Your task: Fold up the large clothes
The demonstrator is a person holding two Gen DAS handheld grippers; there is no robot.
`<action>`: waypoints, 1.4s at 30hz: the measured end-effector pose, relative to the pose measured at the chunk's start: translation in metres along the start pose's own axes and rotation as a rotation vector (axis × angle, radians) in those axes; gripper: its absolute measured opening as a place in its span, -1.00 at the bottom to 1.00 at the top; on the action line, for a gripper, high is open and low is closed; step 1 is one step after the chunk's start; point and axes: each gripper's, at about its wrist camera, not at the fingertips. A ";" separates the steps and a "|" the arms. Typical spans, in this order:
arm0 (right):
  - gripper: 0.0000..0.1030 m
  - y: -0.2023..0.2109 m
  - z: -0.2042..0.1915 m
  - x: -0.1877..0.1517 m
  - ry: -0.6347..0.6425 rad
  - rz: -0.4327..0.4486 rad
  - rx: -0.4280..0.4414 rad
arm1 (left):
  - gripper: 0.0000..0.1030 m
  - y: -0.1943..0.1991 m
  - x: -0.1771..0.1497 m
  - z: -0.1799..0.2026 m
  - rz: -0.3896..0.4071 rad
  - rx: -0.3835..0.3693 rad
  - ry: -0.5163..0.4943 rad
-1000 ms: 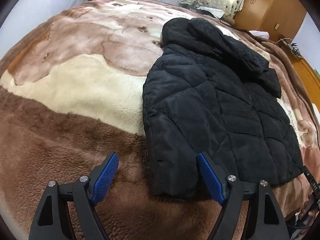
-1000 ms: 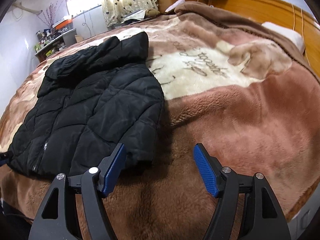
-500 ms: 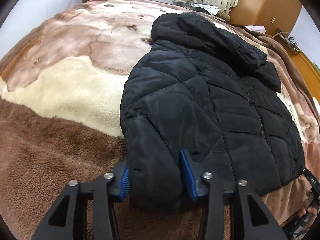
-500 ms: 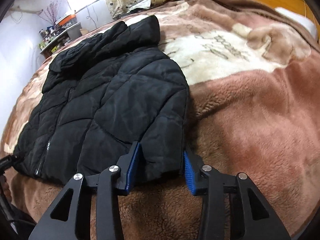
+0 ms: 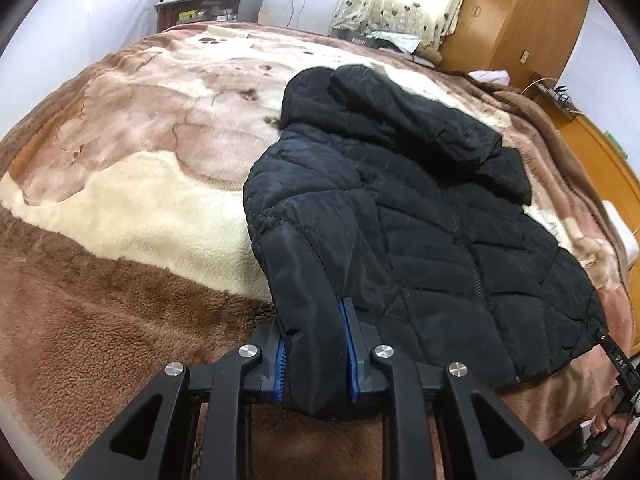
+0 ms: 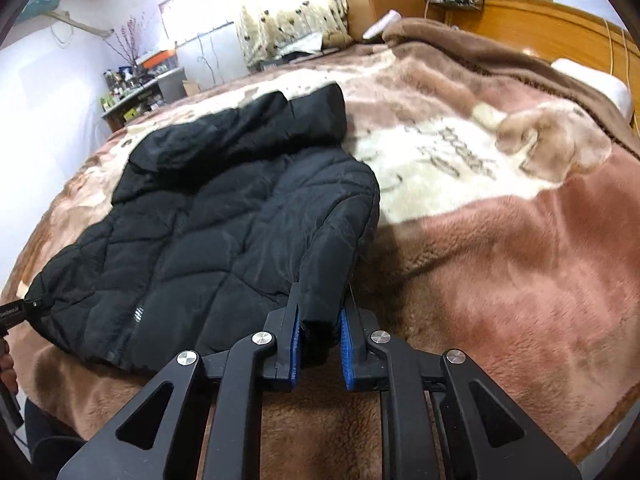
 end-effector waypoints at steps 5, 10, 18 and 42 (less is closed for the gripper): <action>-0.70 0.021 0.000 -0.001 -0.002 0.025 0.008 | -0.57 0.017 -0.003 0.000 0.002 -0.032 -0.007; -0.70 0.047 -0.001 -0.007 0.021 0.047 0.007 | -0.57 0.042 -0.015 0.001 0.010 -0.052 -0.045; -0.71 0.085 0.003 -0.019 0.017 0.073 0.021 | -0.57 0.078 -0.036 0.003 0.029 -0.072 -0.083; -0.71 0.136 -0.004 0.023 0.042 0.153 -0.010 | -0.58 0.137 0.002 0.022 0.089 -0.156 -0.076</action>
Point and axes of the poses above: each gripper's, at about its wrist camera, not at the fingertips, and y roughly against the way its jaws point, z to its right, x to its top, and after that the axes turned 4 degrees about -z, right-handed
